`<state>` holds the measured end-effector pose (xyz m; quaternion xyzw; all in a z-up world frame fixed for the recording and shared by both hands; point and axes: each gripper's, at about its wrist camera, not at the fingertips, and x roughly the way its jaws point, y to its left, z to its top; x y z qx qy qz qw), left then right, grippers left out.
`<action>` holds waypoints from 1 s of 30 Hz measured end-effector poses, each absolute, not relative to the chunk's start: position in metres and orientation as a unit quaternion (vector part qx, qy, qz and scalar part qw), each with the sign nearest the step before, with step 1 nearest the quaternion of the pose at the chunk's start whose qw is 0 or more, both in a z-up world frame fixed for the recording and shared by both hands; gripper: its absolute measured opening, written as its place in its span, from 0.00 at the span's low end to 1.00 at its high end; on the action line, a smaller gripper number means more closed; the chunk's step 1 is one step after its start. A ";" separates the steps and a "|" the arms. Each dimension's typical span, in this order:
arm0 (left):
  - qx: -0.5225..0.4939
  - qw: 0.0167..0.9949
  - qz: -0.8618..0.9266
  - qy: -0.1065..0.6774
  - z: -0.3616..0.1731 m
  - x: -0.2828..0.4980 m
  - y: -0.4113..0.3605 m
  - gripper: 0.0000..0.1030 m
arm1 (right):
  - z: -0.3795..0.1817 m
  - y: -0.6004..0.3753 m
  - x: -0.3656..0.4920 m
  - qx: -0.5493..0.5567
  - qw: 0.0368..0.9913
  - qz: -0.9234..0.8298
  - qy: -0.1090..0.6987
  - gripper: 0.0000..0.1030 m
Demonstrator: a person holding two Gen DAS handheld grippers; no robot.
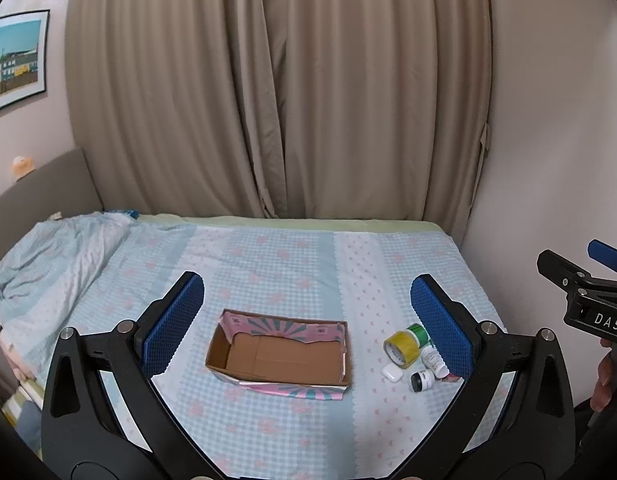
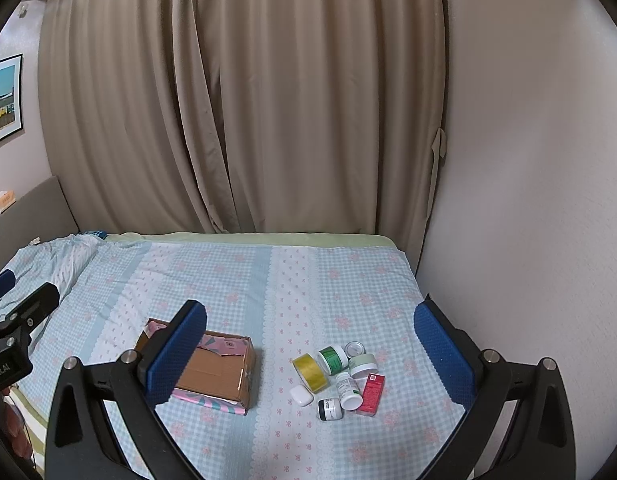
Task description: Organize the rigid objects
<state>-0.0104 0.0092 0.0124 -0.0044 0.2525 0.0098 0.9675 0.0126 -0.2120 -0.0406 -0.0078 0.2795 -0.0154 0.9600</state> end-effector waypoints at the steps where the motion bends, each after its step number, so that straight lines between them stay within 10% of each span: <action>1: -0.004 0.968 0.009 0.252 0.013 -0.011 0.010 1.00 | -0.041 -0.212 0.012 -0.008 0.960 -0.015 0.279 1.00; 30: -0.007 0.969 0.003 0.245 0.008 -0.011 0.012 1.00 | -0.042 -0.211 0.014 -0.005 0.960 -0.019 0.279 1.00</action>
